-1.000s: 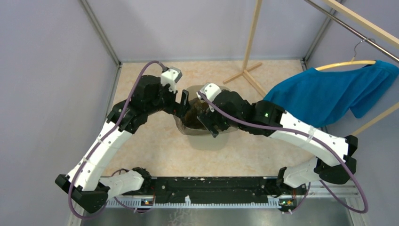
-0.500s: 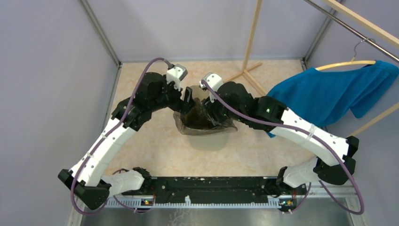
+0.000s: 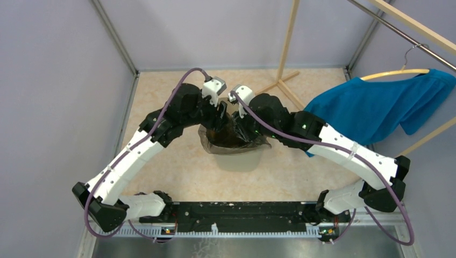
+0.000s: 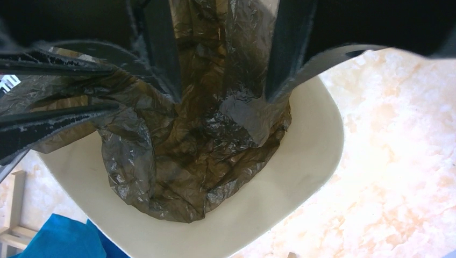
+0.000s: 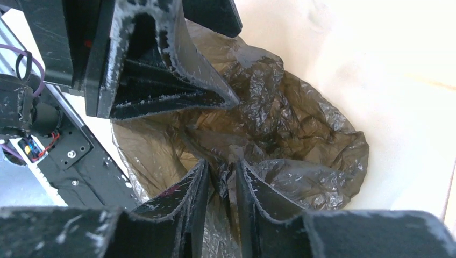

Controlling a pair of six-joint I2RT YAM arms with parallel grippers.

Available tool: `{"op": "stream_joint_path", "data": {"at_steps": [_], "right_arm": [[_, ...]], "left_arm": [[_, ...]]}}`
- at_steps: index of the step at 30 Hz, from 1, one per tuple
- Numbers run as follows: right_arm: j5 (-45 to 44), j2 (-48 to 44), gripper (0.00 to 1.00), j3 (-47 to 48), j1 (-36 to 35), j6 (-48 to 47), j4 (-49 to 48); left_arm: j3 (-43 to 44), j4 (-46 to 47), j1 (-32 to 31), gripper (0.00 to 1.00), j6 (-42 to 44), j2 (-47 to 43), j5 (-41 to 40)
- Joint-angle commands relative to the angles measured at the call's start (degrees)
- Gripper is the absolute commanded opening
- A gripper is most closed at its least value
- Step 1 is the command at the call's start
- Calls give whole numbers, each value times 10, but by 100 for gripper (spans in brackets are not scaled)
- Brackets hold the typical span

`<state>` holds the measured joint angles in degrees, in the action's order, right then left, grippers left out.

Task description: Put the trash bags into the trash bin

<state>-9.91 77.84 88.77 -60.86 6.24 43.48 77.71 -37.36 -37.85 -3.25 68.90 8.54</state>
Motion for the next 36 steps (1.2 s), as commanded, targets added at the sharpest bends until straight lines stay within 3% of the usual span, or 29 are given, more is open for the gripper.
{"op": "stream_joint_path", "data": {"at_steps": [1, 10, 19, 30, 36], "right_arm": [[2, -31, 22, -13, 9, 10, -28], [-39, -87, 1, -58, 21, 28, -45], [-127, -177, 0, -152, 53, 61, -86], [-126, -263, 0, -298, 186, 124, -238], [-124, -256, 0, -352, 220, 136, -311]], "left_arm": [[23, 7, -6, 59, 3, 3, -30], [17, 1, -7, 33, -9, -17, -119], [-52, 54, -6, 0, -56, -88, -235], [-117, 110, 10, 0, -119, -109, -339], [-119, 121, 57, 0, -163, -82, -301]]}}
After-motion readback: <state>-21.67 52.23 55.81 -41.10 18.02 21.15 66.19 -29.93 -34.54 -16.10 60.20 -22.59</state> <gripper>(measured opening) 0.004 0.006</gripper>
